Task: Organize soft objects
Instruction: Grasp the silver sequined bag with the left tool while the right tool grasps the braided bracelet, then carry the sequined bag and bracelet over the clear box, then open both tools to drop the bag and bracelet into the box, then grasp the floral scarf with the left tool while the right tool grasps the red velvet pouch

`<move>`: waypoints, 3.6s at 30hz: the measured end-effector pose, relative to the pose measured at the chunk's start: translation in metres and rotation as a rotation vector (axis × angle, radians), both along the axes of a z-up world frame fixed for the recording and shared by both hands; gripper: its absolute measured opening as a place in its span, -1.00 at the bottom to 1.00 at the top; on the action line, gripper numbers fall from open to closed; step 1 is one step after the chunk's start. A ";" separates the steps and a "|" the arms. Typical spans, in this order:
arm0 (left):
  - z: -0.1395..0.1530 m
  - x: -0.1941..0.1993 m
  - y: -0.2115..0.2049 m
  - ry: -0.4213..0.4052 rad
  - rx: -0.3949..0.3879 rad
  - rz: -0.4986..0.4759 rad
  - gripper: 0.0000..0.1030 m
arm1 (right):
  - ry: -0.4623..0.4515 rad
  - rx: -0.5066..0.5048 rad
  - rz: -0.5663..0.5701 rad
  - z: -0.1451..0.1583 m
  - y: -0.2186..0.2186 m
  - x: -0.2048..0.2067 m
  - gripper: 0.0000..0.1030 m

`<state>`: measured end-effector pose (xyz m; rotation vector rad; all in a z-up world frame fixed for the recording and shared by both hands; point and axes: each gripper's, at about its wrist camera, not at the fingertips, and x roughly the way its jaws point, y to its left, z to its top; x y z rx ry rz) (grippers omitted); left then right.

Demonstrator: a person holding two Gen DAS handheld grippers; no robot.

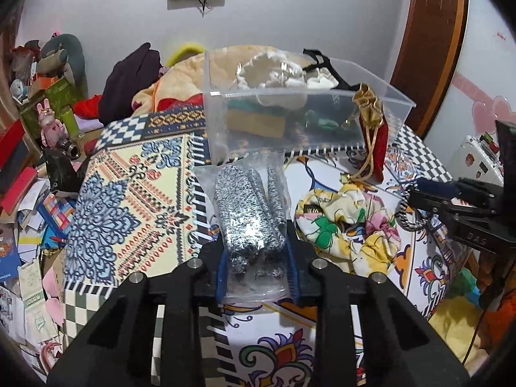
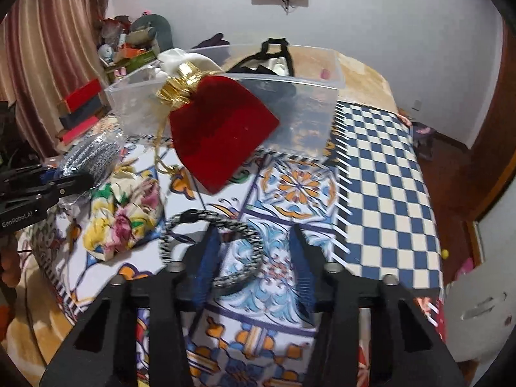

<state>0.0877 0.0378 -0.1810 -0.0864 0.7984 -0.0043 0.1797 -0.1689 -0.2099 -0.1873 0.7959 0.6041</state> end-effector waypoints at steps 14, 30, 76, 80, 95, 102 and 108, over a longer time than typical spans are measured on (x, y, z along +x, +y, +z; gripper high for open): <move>0.049 -0.003 0.007 -0.135 0.010 0.014 -0.43 | -0.054 0.084 -0.042 0.026 -0.012 -0.005 -0.85; 0.112 0.027 -0.001 -0.317 0.030 0.003 -0.43 | -0.265 0.172 -0.107 0.105 -0.010 0.019 -0.85; 0.071 0.131 -0.025 -0.119 -0.017 -0.066 -0.02 | -0.172 0.022 -0.115 0.073 0.029 0.079 -0.12; 0.085 0.114 -0.023 -0.160 -0.024 -0.071 0.11 | -0.187 0.043 -0.114 0.081 0.022 0.071 -0.02; 0.078 0.049 -0.024 -0.144 -0.024 -0.097 0.86 | -0.241 0.031 -0.049 0.080 0.017 0.023 0.69; 0.033 0.039 -0.028 -0.004 -0.038 -0.109 0.86 | -0.174 0.015 -0.023 0.059 0.018 0.012 0.74; 0.001 0.032 -0.046 0.073 -0.042 -0.139 0.86 | -0.087 0.006 -0.010 0.035 0.027 0.017 0.77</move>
